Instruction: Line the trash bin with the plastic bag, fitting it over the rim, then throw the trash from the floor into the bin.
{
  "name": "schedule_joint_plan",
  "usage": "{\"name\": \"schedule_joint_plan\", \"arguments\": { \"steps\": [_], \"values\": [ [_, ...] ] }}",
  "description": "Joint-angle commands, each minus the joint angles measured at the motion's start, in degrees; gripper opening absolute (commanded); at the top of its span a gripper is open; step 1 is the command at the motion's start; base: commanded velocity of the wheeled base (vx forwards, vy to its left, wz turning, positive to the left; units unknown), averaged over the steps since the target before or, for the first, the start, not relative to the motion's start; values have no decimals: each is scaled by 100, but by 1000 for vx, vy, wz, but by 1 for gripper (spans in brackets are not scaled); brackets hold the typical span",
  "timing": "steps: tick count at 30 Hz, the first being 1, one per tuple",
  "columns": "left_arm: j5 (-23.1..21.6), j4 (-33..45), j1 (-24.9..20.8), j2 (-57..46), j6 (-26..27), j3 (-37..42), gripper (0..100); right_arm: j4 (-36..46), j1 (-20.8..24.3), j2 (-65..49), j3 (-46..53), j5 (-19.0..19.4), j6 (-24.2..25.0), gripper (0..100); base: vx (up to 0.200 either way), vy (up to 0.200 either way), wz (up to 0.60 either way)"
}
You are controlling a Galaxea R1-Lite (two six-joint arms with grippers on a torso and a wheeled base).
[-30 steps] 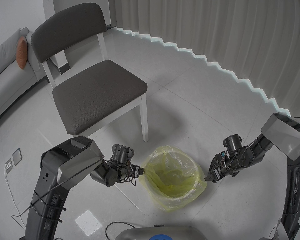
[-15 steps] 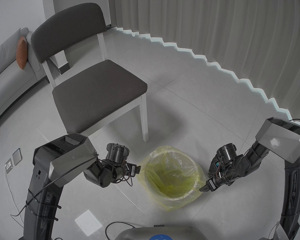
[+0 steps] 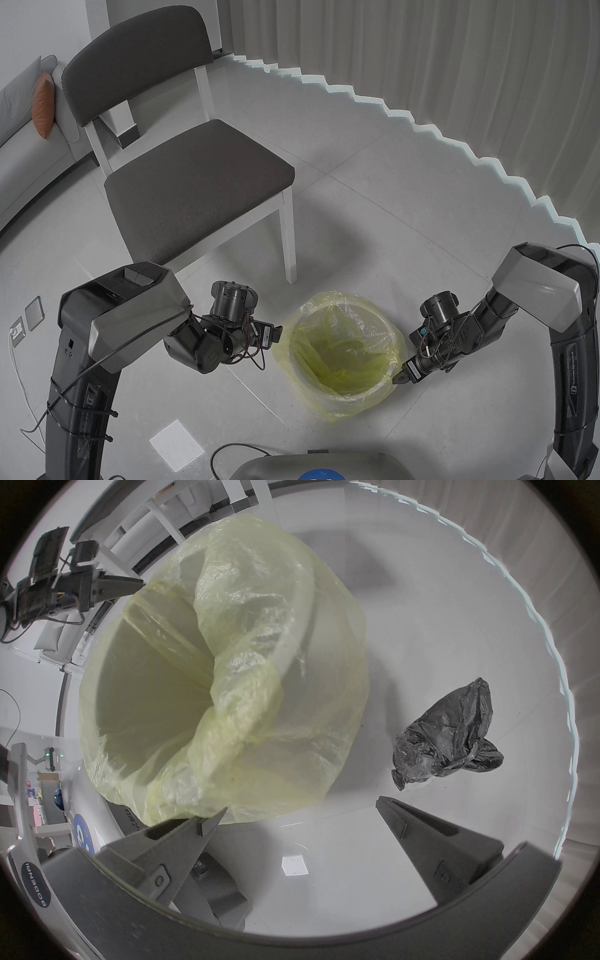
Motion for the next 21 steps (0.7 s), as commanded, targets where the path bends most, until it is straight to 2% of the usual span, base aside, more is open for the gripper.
{"name": "schedule_joint_plan", "arguments": {
  "steps": [1, 11, 12, 16, 21],
  "values": [
    [10, -13, -18, -90, 1, 23, 100, 185, -45, 153, -340, -7, 10, 100, 0, 0, 0],
    [-61, -22, -18, -187, 10, -144, 100, 220, -203, 74, -288, 10, 10, 100, 0, 0, 0],
    [-69, 83, -36, -178, 151, -504, 100, 229, -291, -243, -103, 19, 10, 100, 0, 0, 0],
    [-78, 259, -97, -81, 485, -812, 100, 229, -335, -568, 240, 28, -25, 100, 0, 0, 0],
    [-78, 549, -308, 33, 537, -1225, 100, 124, -352, -814, 618, 169, -16, 100, 0, 0, 0]
  ]
}}
